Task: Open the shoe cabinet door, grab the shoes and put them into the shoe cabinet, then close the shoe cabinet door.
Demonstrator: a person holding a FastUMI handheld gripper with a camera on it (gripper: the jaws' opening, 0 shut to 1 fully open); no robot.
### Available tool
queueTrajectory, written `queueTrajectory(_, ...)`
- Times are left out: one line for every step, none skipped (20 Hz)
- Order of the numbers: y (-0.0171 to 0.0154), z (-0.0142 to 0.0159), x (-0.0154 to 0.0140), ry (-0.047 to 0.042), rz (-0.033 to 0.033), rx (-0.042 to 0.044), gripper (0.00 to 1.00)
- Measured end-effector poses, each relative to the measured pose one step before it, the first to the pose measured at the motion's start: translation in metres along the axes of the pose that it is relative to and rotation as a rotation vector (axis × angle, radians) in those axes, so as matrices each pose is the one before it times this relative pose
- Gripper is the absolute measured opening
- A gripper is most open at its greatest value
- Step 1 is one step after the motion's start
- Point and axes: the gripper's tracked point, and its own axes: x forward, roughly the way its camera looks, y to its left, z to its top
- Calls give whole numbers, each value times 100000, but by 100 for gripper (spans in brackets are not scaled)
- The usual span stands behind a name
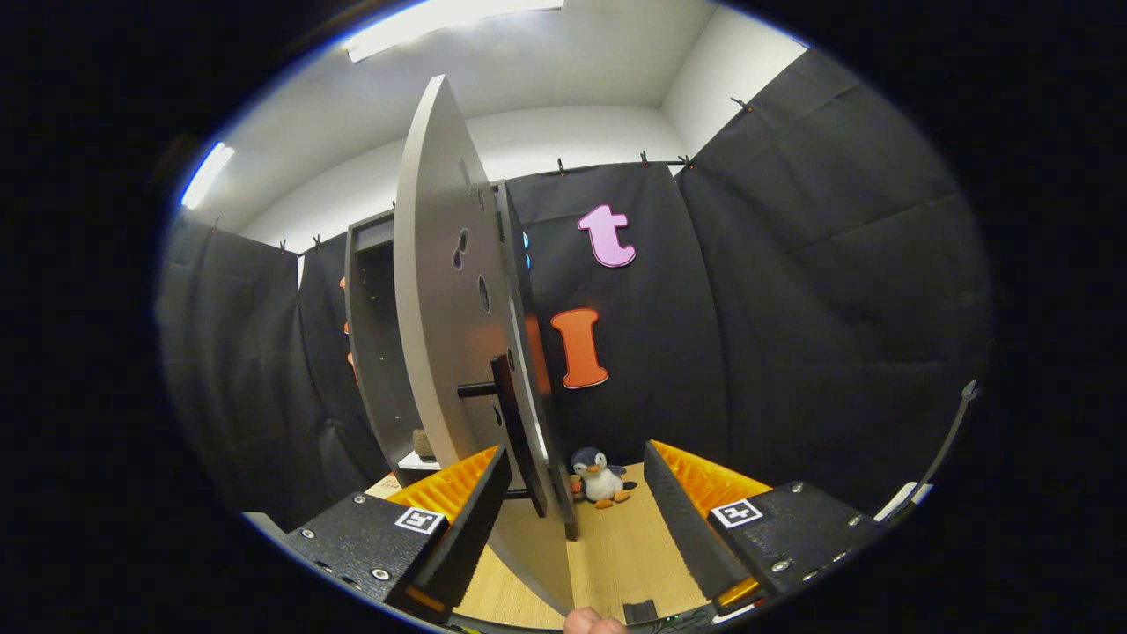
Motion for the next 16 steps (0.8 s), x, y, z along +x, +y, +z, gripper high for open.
queueTrajectory(152,-237,497,618,165,392,95)
queueTrajectory(229,-267,320,955,451,298,95)
queueTrajectory(387,-324,398,979,505,-65,95)
queueTrajectory(239,-201,295,859,-357,-713,95)
queueTrajectory(-220,91,259,-322,-1364,-1291,94)
queueTrajectory(312,50,-40,288,380,-391,94)
queueTrajectory(708,-91,-19,1013,1321,-239,93)
queueTrajectory(519,-229,-148,1298,414,-68,93)
queueTrajectory(375,-87,-2,855,-211,-426,93)
queueTrajectory(531,67,-81,302,-250,-1099,93)
queueTrajectory(782,-16,59,333,-131,-1324,93)
queueTrajectory(857,-17,70,486,112,-1372,93)
queueTrajectory(975,-107,-5,529,413,-1034,93)
queueTrajectory(965,-73,-35,1093,478,-352,93)
queueTrajectory(1096,-170,160,976,712,26,93)
queueTrajectory(1178,-205,154,1264,727,281,93)
